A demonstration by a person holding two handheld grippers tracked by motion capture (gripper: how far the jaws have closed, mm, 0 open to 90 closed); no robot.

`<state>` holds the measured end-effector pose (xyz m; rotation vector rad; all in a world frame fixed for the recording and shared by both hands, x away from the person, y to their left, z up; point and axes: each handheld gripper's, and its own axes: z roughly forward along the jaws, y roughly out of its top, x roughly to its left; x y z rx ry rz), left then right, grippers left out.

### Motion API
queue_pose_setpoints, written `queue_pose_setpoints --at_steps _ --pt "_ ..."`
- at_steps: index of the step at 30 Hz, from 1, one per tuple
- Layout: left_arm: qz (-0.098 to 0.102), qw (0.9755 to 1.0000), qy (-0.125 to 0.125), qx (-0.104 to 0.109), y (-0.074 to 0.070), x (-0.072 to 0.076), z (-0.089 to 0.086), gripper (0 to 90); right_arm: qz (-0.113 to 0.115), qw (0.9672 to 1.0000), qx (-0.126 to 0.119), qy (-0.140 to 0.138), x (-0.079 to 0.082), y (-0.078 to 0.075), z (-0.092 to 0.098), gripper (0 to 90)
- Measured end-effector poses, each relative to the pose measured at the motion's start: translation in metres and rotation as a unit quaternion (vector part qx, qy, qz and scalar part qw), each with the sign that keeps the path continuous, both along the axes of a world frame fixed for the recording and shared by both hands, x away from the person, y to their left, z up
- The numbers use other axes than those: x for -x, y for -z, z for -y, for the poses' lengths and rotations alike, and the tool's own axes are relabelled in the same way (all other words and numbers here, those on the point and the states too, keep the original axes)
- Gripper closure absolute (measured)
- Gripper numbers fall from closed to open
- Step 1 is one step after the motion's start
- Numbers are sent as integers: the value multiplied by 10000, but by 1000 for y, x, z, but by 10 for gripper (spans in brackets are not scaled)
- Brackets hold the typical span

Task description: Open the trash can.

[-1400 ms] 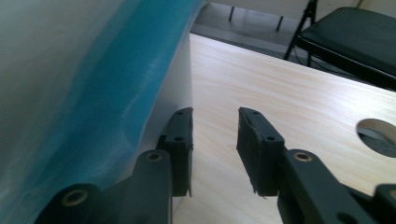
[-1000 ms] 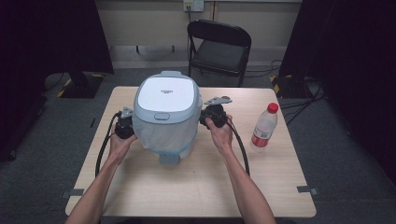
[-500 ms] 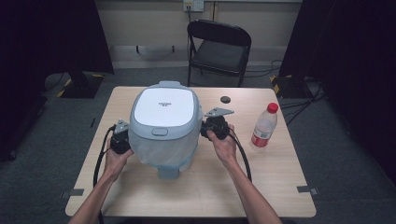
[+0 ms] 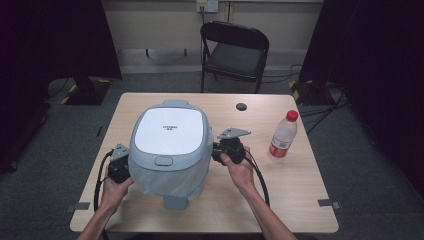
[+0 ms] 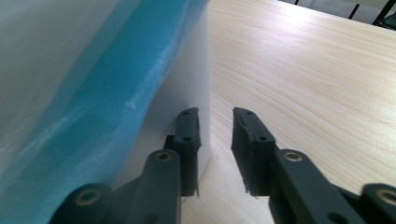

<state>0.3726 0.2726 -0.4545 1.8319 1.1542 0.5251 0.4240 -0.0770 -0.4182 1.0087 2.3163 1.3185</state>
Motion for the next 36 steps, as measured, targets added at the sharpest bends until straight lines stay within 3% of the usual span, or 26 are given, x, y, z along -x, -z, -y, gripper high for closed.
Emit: queue_pose_setpoints --at_steps 9,12,15,17,19,21,24,25,27,29,36 --pt "-16 10000 -87 7 1 -3 -1 735 68 9999 85 71 -9 0 -10 696" --pt "-95 9999 -118 15 1 -6 -4 708 33 9998 76 193 -11 1 -7 570" --pt "-247 9993 -173 232 5 -10 -12 546 -80 9993 138 341 -15 1 -6 442" --pt "-338 9990 -276 106 8 -11 -15 474 -180 9988 279 355 -17 3 -4 361" --pt "-479 9983 -305 93 13 -12 -23 453 -258 9984 315 405 -17 5 0 359" --pt "-616 9975 -348 -89 18 -11 -33 424 -330 9990 37 288 -16 7 9 361" --pt "-825 9952 -470 -238 28 -8 -50 378 -318 9990 -95 286 -14 6 18 334" --pt "-841 9948 -497 -271 31 -6 -54 363 -365 9990 -149 217 -13 6 20 335" --pt "-860 9938 -560 -420 37 -6 -60 337 -296 9995 4 144 -9 3 19 338" --pt "-866 9941 -526 -389 40 -5 -62 301 -252 9996 109 58 -5 0 20 363" --pt "-644 9936 -458 -802 45 -3 -53 265 -102 9997 -204 -20 13 -18 37 509"
